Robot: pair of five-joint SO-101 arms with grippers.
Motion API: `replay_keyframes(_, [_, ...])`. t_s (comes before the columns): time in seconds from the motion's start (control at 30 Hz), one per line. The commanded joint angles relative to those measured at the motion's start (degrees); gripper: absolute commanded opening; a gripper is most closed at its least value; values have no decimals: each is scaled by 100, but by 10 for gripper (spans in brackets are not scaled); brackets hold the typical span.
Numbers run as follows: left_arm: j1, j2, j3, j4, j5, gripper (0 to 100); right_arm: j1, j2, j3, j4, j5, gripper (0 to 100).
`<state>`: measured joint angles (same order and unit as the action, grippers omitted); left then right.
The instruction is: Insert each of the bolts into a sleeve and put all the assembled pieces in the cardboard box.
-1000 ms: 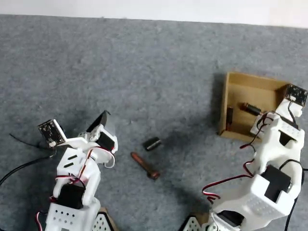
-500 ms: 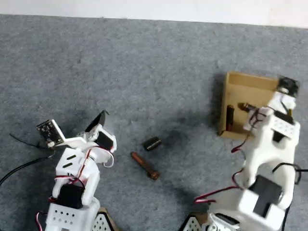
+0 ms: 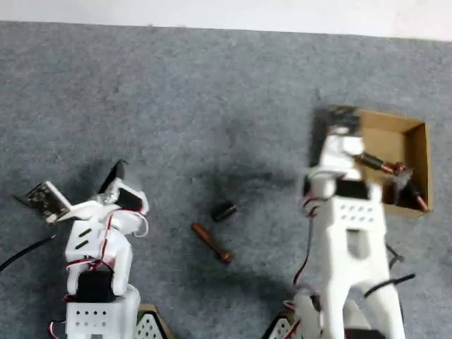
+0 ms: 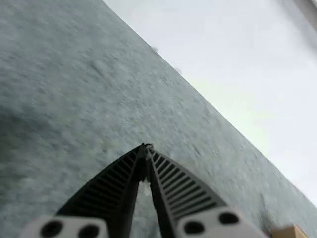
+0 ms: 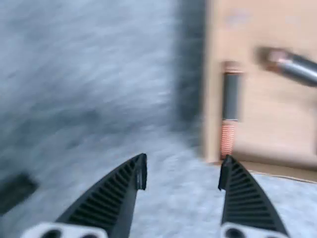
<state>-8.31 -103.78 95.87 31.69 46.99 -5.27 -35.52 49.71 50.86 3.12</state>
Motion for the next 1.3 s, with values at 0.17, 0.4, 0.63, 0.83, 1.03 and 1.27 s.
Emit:
replay_keyframes(0.17, [-365, -66, -189, -26, 0, 5, -2615, -857, 488, 4, 659, 221])
replay_keyframes(0.4, [-716, -66, -268, -26, 0, 5, -3644, -541, 769, -251, 2593, 221])
replay_keyframes(0.63, [-1218, -66, -374, -26, 9, 5, -3644, 620, 813, -936, 3341, 221])
replay_keyframes(0.83, [-1569, -66, -470, 9, 9, 5, -3644, 1763, 778, -1059, 3648, 221])
replay_keyframes(1.03, [-1569, -66, -470, 9, 9, 5, -3635, 2466, 778, -1815, 3675, 221])
replay_keyframes(1.27, [-1569, -66, -470, 9, 9, 5, -3635, 2589, 787, -1956, 3684, 221])
